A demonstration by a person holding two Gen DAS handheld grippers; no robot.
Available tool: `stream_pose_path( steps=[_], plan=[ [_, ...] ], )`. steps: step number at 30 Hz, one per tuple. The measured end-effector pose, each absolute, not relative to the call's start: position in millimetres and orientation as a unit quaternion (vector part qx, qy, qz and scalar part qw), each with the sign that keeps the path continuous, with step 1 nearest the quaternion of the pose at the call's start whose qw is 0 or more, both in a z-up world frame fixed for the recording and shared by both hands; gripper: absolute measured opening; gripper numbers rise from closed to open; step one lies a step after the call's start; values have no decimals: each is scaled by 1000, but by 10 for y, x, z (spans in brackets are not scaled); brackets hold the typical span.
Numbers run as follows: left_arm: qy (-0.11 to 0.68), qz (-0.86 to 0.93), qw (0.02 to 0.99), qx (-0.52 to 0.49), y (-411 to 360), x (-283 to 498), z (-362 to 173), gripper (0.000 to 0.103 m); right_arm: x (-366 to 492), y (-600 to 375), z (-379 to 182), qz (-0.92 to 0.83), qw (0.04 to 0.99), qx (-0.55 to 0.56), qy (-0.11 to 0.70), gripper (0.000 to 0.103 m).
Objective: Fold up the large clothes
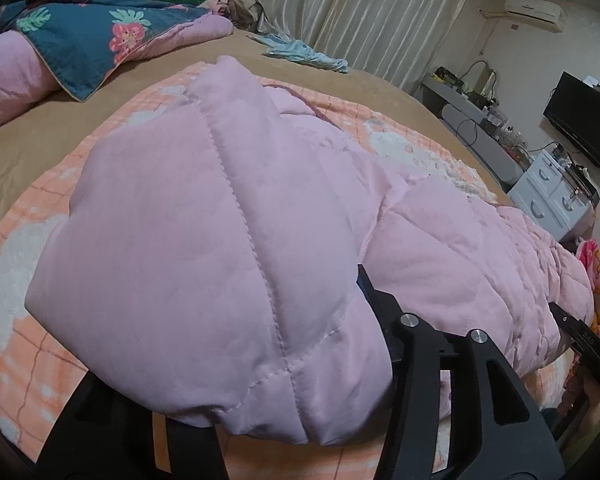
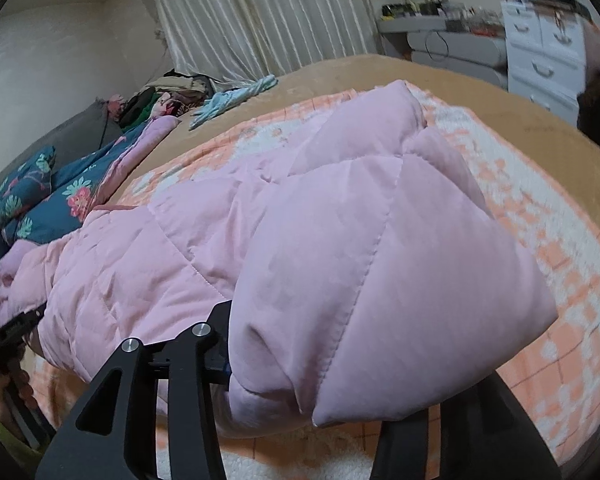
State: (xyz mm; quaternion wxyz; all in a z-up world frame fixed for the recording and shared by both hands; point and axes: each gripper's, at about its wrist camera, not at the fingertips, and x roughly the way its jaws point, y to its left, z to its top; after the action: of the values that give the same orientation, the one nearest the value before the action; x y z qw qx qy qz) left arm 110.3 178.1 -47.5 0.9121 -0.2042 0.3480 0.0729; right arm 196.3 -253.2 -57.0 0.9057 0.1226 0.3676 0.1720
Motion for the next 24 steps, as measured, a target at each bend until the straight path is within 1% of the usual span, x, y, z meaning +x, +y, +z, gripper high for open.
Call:
stream_pose_path(
  steps=[2, 3, 4, 6, 7, 9, 10, 11, 12, 16, 19, 23, 24],
  plan=[
    [349, 74, 911, -207, 1786, 1097, -501, 44, 1986, -2565, -591, 170, 903, 130, 372, 49],
    [349, 74, 911, -207, 1789, 1095, -511, 44, 1999, -2577, -615, 168, 901, 137, 377, 54],
    [350, 74, 911, -207, 1787, 1096, -517, 45, 2012, -2581, -629, 166, 898, 142, 381, 56],
    [353, 75, 910, -207, 1787, 1095, -529, 47, 2039, -2602, -677, 163, 892, 158, 391, 65],
    [354, 75, 909, -208, 1793, 1091, -535, 50, 2045, -2616, -690, 163, 890, 163, 394, 68],
    [359, 74, 905, -216, 1819, 1076, -544, 54, 2049, -2655, -711, 159, 885, 171, 402, 77],
    [362, 74, 903, -219, 1833, 1061, -548, 58, 2035, -2681, -721, 159, 882, 175, 408, 79],
    [365, 73, 901, -221, 1847, 1044, -542, 61, 2022, -2696, -720, 158, 881, 176, 410, 83],
    [367, 73, 901, -221, 1860, 1029, -536, 63, 2006, -2710, -719, 155, 881, 175, 411, 88],
    [376, 80, 897, -219, 1874, 950, -517, 77, 1902, -2756, -699, 149, 882, 167, 415, 92],
    [379, 80, 895, -219, 1895, 894, -492, 82, 1792, -2775, -666, 145, 886, 155, 413, 94],
    [384, 91, 896, -204, 1864, 760, -387, 93, 1605, -2816, -572, 133, 897, 130, 402, 97],
    [384, 92, 897, -201, 1853, 720, -353, 94, 1560, -2827, -542, 132, 899, 125, 398, 97]
  ],
)
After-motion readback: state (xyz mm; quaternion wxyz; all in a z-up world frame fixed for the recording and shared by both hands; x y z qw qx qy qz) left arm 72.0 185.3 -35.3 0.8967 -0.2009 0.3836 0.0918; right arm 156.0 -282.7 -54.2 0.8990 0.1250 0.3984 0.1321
